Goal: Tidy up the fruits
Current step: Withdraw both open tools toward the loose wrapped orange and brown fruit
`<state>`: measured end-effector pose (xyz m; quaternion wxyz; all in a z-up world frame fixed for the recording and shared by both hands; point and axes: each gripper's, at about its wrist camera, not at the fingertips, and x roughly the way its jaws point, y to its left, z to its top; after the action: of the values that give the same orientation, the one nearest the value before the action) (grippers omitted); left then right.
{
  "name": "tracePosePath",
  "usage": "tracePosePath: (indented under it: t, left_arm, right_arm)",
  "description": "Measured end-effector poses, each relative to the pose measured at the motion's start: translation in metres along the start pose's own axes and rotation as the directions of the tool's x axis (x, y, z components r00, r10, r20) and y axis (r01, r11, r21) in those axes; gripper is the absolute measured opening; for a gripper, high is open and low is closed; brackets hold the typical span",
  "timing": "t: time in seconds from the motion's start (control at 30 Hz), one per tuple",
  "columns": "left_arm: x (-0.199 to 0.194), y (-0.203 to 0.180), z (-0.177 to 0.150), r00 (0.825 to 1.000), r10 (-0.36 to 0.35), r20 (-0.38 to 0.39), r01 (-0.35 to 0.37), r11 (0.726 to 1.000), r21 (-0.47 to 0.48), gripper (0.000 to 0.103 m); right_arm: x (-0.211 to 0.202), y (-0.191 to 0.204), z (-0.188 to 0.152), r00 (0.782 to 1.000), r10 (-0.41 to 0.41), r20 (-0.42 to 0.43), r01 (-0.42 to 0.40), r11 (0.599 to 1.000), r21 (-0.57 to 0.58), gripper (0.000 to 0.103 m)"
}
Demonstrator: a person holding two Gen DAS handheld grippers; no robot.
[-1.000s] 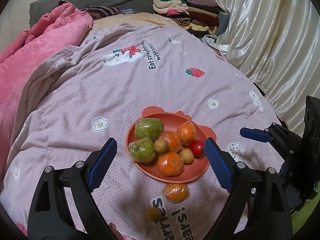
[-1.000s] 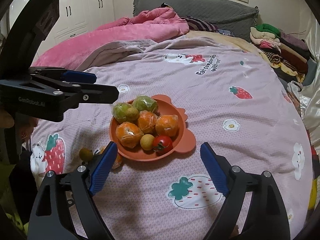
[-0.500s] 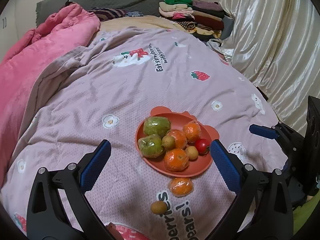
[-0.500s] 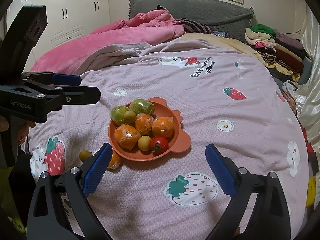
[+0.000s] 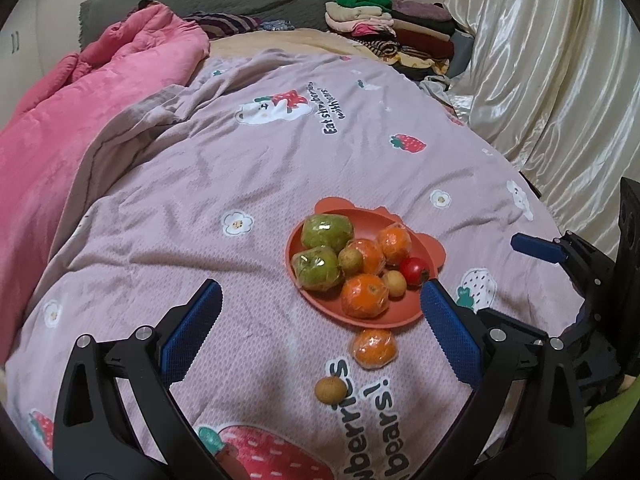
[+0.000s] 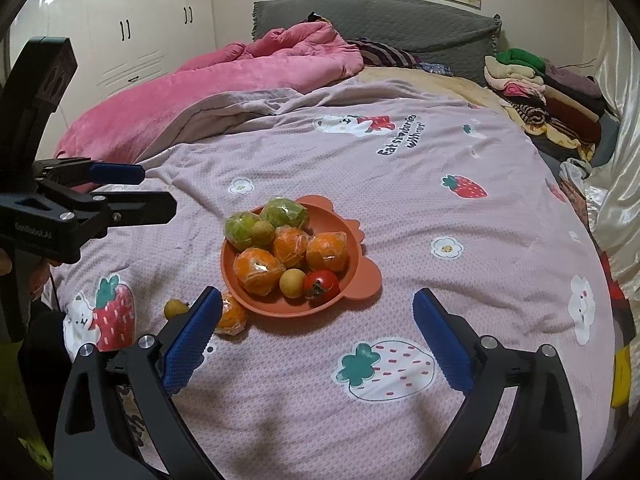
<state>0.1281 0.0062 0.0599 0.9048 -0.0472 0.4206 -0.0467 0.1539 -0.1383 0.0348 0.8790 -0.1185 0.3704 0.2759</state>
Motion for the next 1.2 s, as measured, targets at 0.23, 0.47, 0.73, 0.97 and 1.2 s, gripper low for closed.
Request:
tracePosePath:
  t: [0.23, 0.47, 0.73, 0.97, 1.2]
  left_arm:
    - [-0.008, 0.002, -0.008, 1.000, 0.004, 0.001, -0.004, 1.000, 0.003, 0.093]
    - [-0.013, 0.004, -0.017, 1.000, 0.009, -0.003, -0.009, 1.000, 0.005, 0.093]
    - [-0.017, 0.007, -0.027, 1.000, 0.013, -0.010, -0.013, 1.000, 0.005, 0.093]
    - [-0.021, 0.008, -0.034, 1.000, 0.015, -0.011, -0.015, 1.000, 0.004, 0.093]
    - [-0.023, 0.009, -0.043, 1.000, 0.020, -0.018, -0.020, 1.000, 0.003, 0.093]
  right_arm:
    - [-0.004, 0.003, -0.001, 1.000, -0.004, 0.003, 0.004, 1.000, 0.006, 0.096]
    - [-0.010, 0.006, -0.004, 1.000, -0.006, 0.007, 0.006, 1.000, 0.013, 0.096]
    - [-0.015, 0.007, -0.010, 1.000, -0.012, -0.004, 0.012, 1.000, 0.025, 0.097]
    - [-0.019, 0.007, -0.012, 1.000, -0.016, -0.002, 0.017, 1.000, 0.023, 0.097]
    - [-0.024, 0.009, -0.012, 1.000, -0.017, 0.003, 0.016, 1.000, 0.019, 0.097]
